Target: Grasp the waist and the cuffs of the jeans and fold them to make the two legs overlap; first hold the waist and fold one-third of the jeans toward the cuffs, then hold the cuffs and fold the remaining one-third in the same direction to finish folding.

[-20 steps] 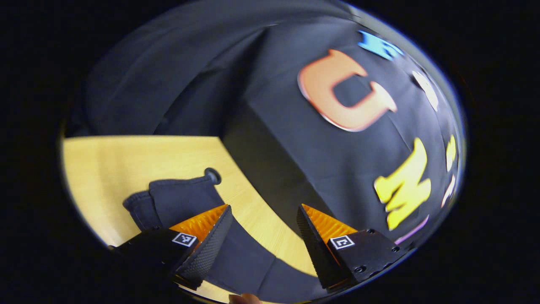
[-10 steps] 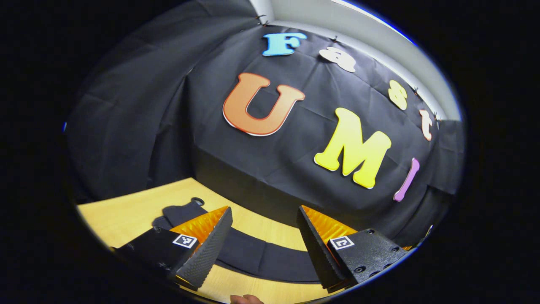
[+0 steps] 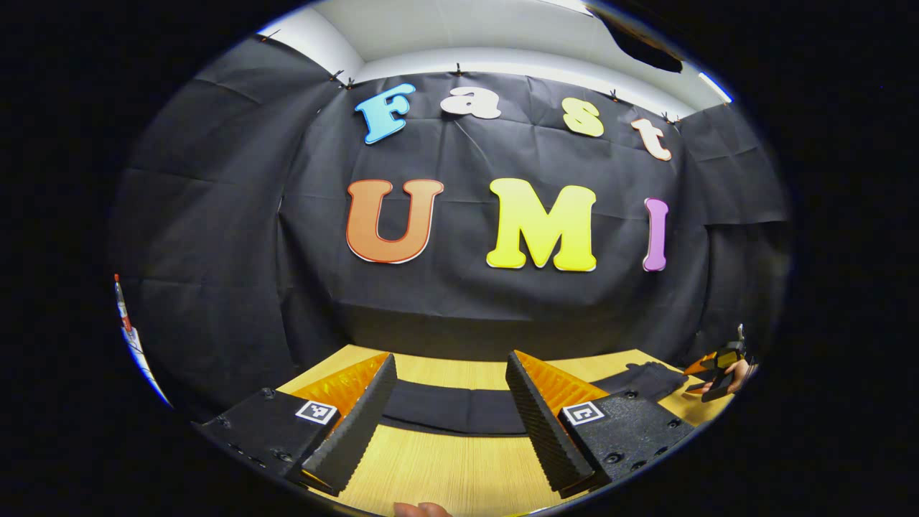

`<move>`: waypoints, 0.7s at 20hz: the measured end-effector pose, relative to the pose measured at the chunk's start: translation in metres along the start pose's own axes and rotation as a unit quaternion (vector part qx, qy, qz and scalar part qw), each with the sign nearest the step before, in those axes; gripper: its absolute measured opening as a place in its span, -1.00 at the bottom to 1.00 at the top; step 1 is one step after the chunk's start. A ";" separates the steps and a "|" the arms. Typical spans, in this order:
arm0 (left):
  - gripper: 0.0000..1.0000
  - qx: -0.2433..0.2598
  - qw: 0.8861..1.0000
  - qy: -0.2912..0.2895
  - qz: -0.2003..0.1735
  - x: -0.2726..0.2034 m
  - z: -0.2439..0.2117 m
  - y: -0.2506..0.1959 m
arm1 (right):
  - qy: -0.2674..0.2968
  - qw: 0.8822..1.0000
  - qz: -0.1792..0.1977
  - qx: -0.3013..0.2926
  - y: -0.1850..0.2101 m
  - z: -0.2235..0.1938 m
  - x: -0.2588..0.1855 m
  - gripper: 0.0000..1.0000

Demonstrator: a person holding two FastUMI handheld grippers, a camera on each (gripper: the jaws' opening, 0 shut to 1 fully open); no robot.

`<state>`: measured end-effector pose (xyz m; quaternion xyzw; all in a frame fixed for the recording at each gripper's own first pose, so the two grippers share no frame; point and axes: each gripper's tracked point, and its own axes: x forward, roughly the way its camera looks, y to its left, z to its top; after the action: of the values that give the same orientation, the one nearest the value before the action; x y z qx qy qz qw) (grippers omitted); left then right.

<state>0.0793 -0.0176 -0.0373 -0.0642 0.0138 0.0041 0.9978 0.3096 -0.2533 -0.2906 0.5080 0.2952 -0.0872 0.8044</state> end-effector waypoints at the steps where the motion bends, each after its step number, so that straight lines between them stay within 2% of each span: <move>1: 0.96 0.000 1.000 0.004 -0.002 -0.008 0.000 -0.007 | 0.000 1.000 0.000 0.005 0.000 0.003 0.005 0.80; 2: 0.96 0.004 1.000 0.007 -0.003 -0.016 -0.001 -0.012 | 0.002 1.000 0.002 0.009 -0.001 0.004 0.010 0.65; 3: 0.96 0.011 1.000 0.011 -0.001 -0.024 -0.003 -0.014 | 0.006 1.000 0.003 0.015 0.002 0.003 0.018 0.80; 4: 0.96 0.019 1.000 0.014 -0.001 -0.030 -0.004 -0.017 | 0.009 1.000 0.001 0.018 0.003 0.002 0.025 0.80; 5: 0.96 0.023 1.000 0.018 -0.002 -0.032 -0.007 -0.018 | 0.012 1.000 0.002 0.018 0.004 -0.001 0.032 0.63; 6: 0.96 0.026 0.999 0.023 -0.001 -0.032 -0.011 -0.020 | 0.011 1.000 0.007 0.018 0.008 0.000 0.034 0.63; 7: 0.96 0.027 0.999 0.029 0.001 -0.031 -0.014 -0.023 | 0.009 1.000 0.011 0.013 0.011 -0.001 0.039 0.79; 8: 0.96 0.026 0.999 0.030 0.002 -0.031 -0.014 -0.026 | 0.009 1.000 0.011 0.005 0.012 -0.002 0.042 0.80; 9: 0.96 0.024 0.999 0.032 0.004 -0.031 -0.013 -0.028 | 0.011 1.000 0.012 -0.001 0.013 -0.003 0.048 0.60; 10: 0.96 0.025 0.999 0.033 0.005 -0.031 -0.012 -0.028 | 0.012 1.000 0.007 -0.006 0.012 -0.004 0.052 0.73; 12: 0.96 0.032 0.999 0.031 0.007 -0.032 -0.010 -0.030 | 0.006 1.000 0.001 -0.001 0.010 -0.002 0.058 0.24; 13: 0.96 0.034 0.999 0.030 0.008 -0.032 -0.009 -0.030 | 0.002 1.000 0.002 0.008 0.010 -0.002 0.061 0.27; 14: 0.96 0.033 0.999 0.034 0.009 -0.032 -0.009 -0.031 | -0.001 1.000 -0.004 0.011 0.007 0.000 0.059 0.17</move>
<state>0.0476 -0.0496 -0.0415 -0.0310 0.0481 0.0103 0.9983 0.3603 -0.2410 -0.3184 0.5156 0.2952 -0.0940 0.7989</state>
